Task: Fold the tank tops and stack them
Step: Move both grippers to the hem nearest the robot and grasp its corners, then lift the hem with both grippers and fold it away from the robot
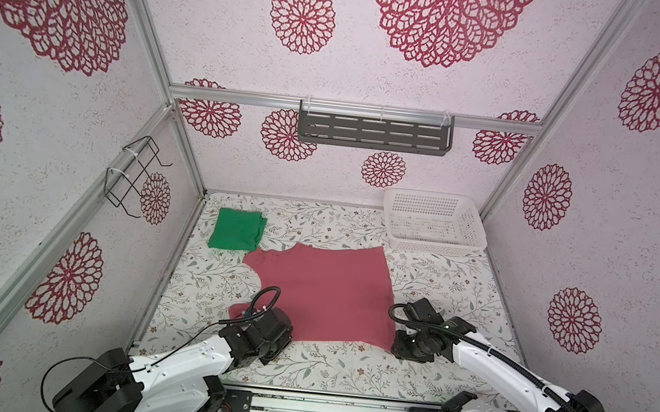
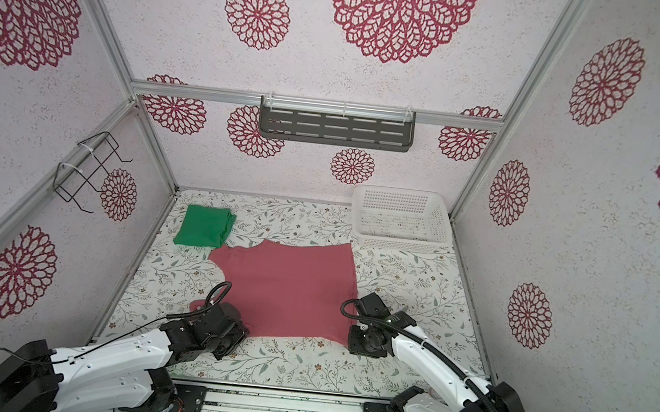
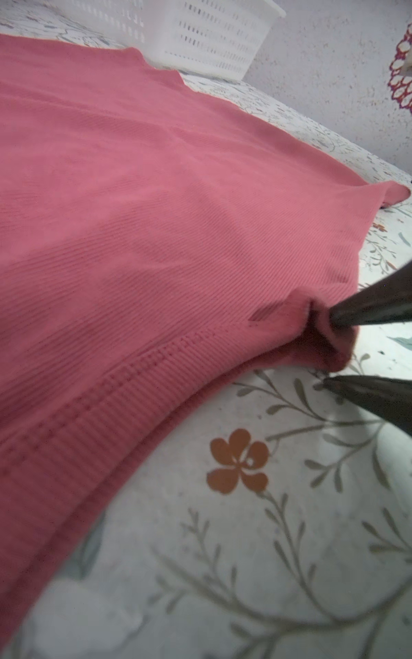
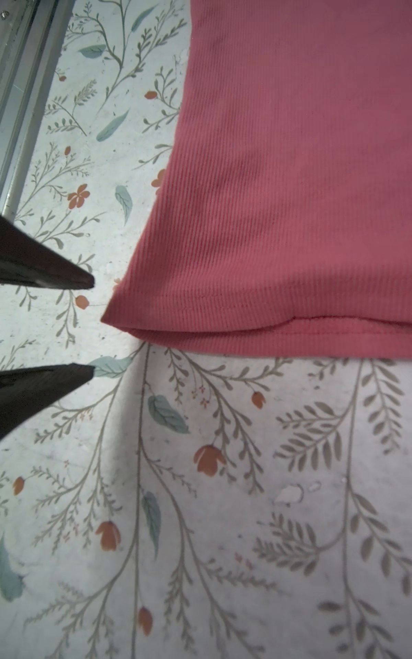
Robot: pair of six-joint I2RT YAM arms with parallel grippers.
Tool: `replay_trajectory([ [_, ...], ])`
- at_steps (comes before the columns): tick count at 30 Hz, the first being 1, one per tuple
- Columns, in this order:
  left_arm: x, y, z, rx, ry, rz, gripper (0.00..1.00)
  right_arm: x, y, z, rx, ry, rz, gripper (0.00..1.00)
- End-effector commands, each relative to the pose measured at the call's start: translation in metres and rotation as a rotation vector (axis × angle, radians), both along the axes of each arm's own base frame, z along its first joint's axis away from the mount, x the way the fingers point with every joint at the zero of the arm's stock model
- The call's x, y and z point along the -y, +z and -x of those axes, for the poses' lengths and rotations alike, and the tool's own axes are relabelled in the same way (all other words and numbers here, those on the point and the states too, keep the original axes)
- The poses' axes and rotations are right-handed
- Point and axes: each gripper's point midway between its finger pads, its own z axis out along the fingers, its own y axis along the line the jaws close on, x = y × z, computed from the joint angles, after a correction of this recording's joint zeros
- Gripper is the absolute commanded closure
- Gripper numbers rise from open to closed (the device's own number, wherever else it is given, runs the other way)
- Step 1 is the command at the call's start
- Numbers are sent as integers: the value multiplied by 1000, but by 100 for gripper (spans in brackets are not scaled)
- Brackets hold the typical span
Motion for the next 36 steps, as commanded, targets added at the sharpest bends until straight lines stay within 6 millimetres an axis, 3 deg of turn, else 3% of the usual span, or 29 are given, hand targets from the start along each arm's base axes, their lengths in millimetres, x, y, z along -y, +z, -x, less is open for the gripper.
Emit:
replay_trajectory([
  [1, 3, 1, -2, 9, -6, -9, 79, -3, 8, -4, 26, -15, -29, 62],
  [10, -2, 5, 0, 7, -8, -27, 99, -8, 4, 2, 15, -33, -79, 60],
  [19, -3, 6, 2, 2, -19, -34, 100, -14, -11, 2, -2, -36, -90, 62],
  [24, -4, 5, 5, -8, -30, -45, 100, -12, -20, 5, -9, -42, -87, 73],
  [29, -7, 3, 11, -35, -56, -70, 100, -9, -18, 6, -5, -42, -70, 98],
  [36, -16, 8, 28, -68, -85, -118, 100, 3, -9, 22, -38, -24, -22, 100],
])
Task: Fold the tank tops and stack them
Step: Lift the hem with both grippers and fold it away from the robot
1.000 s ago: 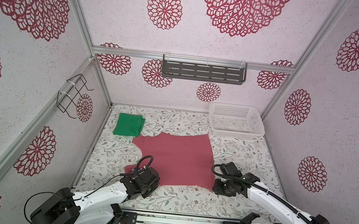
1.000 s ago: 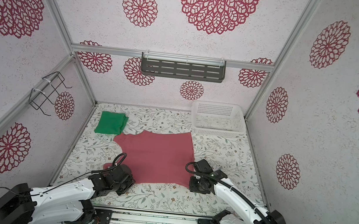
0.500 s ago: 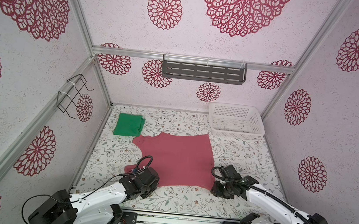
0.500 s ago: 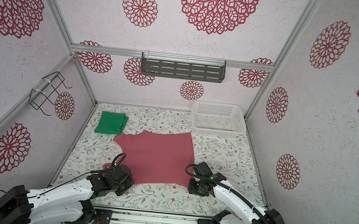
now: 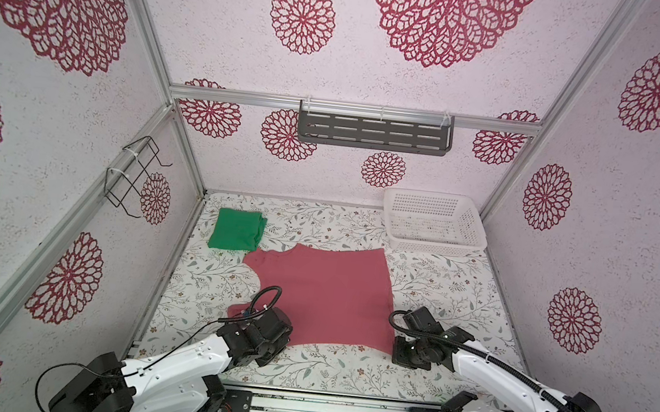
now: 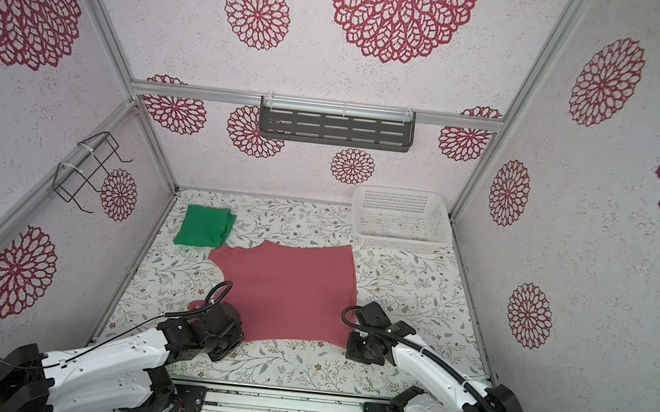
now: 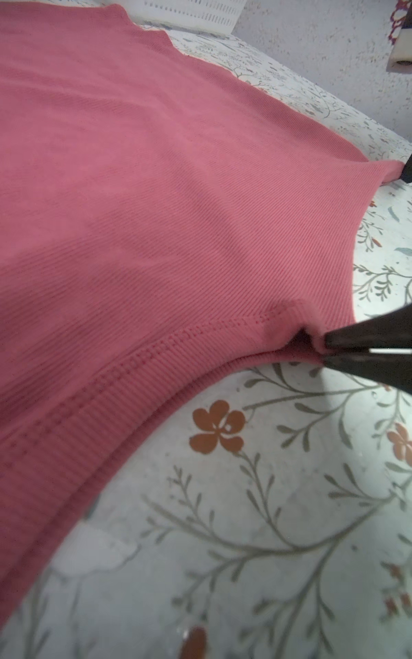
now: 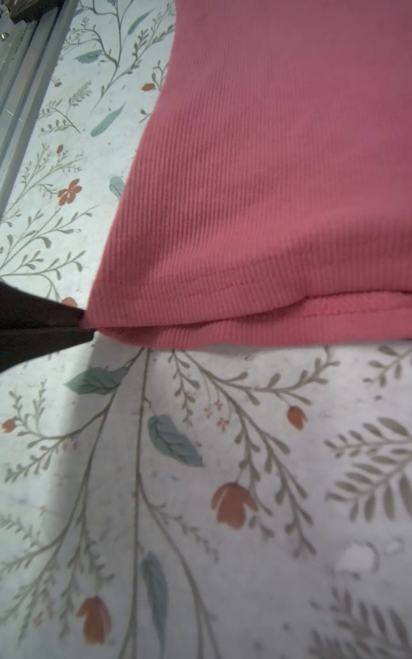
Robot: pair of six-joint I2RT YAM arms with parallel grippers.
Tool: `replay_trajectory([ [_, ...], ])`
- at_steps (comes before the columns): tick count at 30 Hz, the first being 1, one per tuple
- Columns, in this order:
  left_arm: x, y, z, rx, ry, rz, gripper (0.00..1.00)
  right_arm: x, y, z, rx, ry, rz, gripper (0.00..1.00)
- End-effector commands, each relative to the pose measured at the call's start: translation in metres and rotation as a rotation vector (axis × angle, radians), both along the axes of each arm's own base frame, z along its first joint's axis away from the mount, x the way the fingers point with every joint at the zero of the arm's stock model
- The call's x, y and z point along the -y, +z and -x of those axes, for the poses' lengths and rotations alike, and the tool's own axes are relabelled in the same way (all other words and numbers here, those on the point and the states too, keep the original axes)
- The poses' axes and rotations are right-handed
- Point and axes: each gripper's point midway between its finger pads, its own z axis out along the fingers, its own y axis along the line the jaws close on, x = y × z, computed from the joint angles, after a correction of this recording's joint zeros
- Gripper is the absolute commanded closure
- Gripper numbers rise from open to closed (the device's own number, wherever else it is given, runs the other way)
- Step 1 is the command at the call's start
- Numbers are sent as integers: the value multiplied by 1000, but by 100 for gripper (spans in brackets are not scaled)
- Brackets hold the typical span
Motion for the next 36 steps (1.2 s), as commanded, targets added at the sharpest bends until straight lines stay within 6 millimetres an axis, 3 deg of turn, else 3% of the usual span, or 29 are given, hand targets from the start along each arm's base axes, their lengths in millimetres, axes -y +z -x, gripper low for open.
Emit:
replay_trajectory([
  [1, -9, 1, 14, -33, -24, -62, 100, 7, 10, 9, -15, 19, 34, 100],
  [5, -13, 8, 17, -40, -50, -106, 100, 9, 22, 13, -23, 41, 54, 100],
  [9, -13, 21, 11, -24, -90, -155, 100, 11, 40, 5, -3, 75, 98, 100],
  [15, -10, 34, -2, -53, -194, -178, 100, 13, 48, -11, 7, 131, 162, 100],
  [26, -11, 46, -41, -100, -355, -215, 100, 18, 60, -59, 49, 151, 225, 100],
  [36, -9, 43, -85, -120, -453, -226, 100, 19, 63, -107, 74, 167, 263, 100],
])
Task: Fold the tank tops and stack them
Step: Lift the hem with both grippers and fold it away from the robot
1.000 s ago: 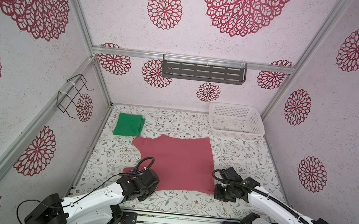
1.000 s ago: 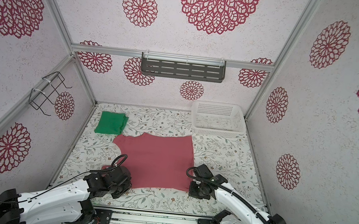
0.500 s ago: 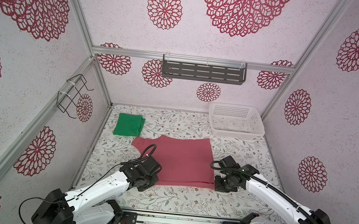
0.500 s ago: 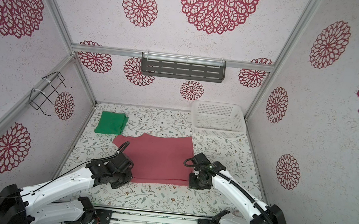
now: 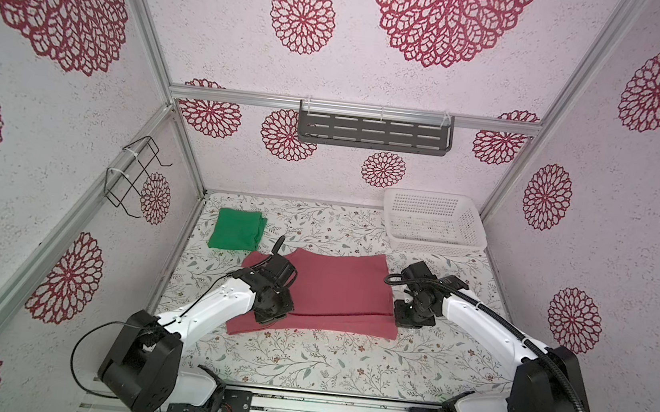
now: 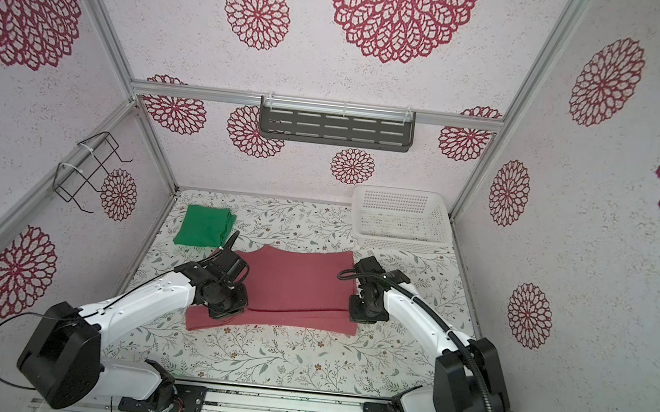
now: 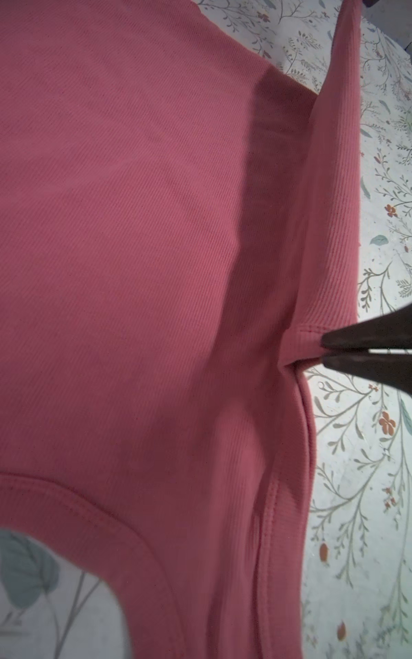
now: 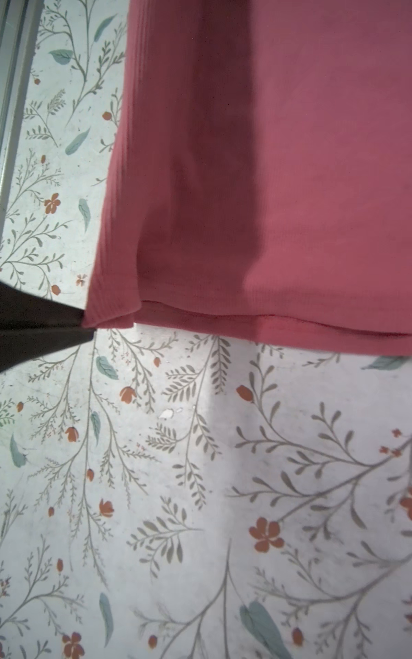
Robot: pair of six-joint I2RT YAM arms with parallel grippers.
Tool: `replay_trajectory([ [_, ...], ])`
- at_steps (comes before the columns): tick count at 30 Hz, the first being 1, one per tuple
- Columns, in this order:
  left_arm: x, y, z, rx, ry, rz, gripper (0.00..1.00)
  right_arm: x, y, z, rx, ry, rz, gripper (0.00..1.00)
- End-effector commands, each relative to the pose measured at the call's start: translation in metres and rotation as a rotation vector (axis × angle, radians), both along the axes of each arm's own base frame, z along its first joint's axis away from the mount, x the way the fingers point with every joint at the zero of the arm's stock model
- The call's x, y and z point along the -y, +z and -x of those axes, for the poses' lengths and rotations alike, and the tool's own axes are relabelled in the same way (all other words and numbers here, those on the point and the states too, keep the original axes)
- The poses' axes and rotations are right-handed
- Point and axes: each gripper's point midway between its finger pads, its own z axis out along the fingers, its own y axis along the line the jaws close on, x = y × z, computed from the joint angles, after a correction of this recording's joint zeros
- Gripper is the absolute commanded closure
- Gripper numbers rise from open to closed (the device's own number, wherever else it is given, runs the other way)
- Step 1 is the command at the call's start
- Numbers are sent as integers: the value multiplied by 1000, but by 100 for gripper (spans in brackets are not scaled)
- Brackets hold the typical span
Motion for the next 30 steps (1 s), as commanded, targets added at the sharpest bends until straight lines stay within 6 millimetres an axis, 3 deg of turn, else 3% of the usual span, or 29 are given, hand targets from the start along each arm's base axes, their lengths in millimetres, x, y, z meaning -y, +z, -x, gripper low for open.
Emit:
replay_trajectory([
  [1, 0, -2, -10, -15, -85, -11, 100, 9, 5, -19, 38, 25, 51, 100],
  [20, -5, -24, -85, -114, -221, -57, 100, 2, -25, -105, 50, 66, 52, 100],
  [22, -8, -24, -92, -117, -233, -73, 93, 1, -26, -113, 58, 68, 45, 100],
  [24, -12, -22, -99, -121, -245, -80, 80, 2, -24, -121, 71, 72, 46, 92],
  [28, -22, -3, -99, -118, -271, -113, 47, 0, -6, -126, 115, 76, 36, 68],
  [30, -32, 8, -88, -122, -272, -151, 35, 1, 4, -121, 132, 70, 20, 61],
])
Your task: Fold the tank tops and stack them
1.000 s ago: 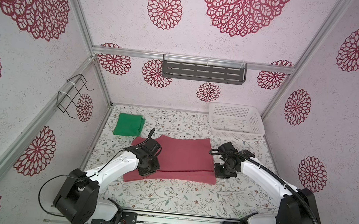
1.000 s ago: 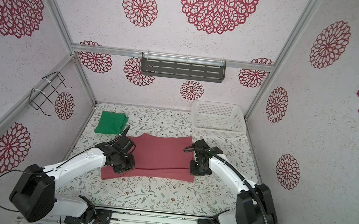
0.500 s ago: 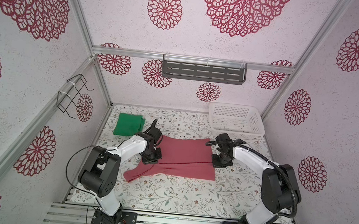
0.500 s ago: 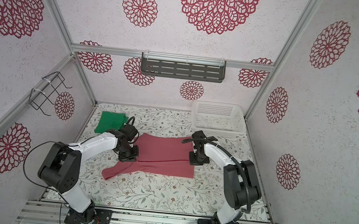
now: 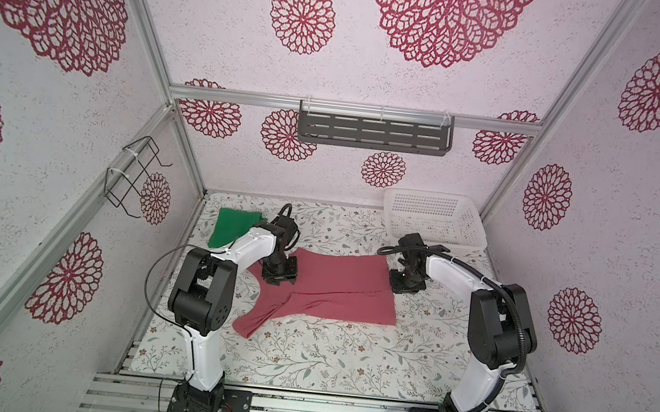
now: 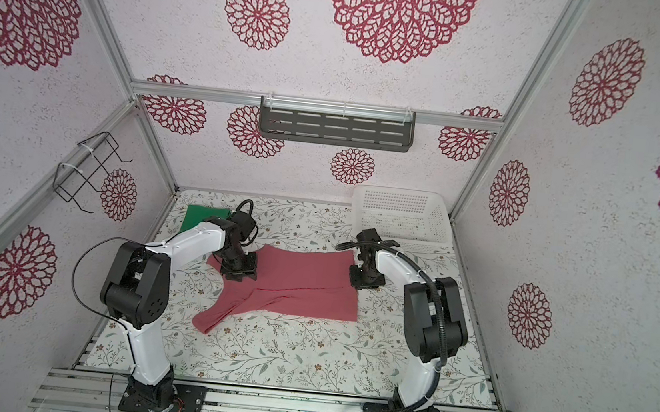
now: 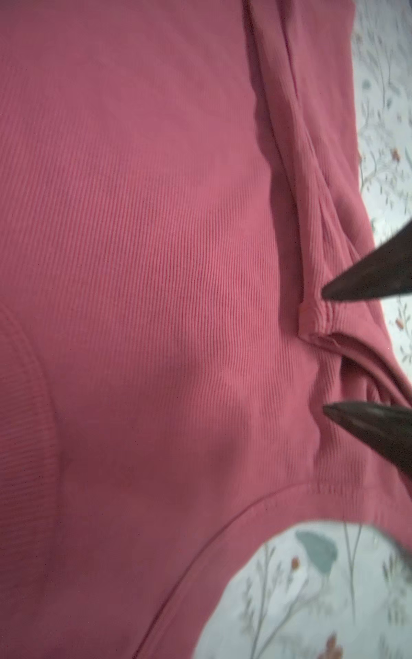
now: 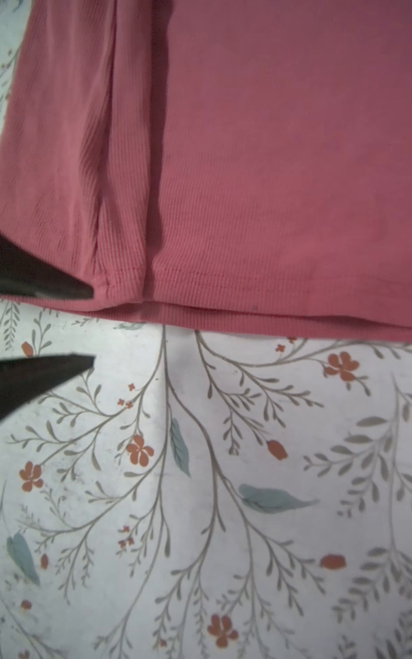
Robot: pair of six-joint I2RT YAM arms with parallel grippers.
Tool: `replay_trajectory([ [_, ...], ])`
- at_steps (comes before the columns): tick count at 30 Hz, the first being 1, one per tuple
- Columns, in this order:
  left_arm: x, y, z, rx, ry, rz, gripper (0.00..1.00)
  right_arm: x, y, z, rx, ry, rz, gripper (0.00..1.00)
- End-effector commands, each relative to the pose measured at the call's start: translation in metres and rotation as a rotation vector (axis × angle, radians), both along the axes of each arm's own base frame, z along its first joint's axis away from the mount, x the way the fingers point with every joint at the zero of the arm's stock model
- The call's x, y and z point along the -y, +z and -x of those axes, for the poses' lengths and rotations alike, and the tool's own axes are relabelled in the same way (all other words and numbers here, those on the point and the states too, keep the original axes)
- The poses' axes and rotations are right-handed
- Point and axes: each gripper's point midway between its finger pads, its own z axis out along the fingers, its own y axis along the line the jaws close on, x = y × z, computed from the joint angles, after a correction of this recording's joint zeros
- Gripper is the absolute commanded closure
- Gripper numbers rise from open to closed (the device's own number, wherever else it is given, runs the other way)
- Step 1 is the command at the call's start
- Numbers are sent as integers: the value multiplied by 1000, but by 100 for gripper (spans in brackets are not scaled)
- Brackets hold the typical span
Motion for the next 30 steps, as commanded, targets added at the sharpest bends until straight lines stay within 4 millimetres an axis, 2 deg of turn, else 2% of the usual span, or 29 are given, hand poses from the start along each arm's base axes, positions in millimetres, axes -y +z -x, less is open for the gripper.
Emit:
replay_trajectory([
  [1, -24, 22, 23, -18, -40, -89, 33, 1, 32, 2, 68, -6, -30, 60],
  [5, -51, 37, 71, -17, 42, -189, 37, -7, 37, 22, 67, -30, -115, 60],
  [7, -58, 37, 98, -10, 107, -212, 40, -11, 34, 33, 58, -41, -143, 59],
  [9, -60, 31, 123, -1, 181, -205, 42, -13, 28, 42, 48, -51, -156, 59],
  [12, -58, 13, 148, -3, 273, -177, 43, -15, 22, 49, 37, -60, -168, 59],
  [15, -59, -1, 155, 41, 370, -129, 43, -17, 22, 50, 36, -56, -168, 59],
  [18, -69, -7, 154, 104, 419, -145, 43, -17, 25, 49, 43, -53, -165, 59],
  [24, -71, -25, 158, 51, 391, -174, 44, -16, 23, 50, 41, -52, -156, 59],
  [28, -71, -30, 151, 53, 368, -190, 47, -15, 20, 53, 33, -50, -154, 59],
  [30, -72, -32, 150, 39, 355, -206, 54, -13, 18, 55, 28, -48, -146, 59],
])
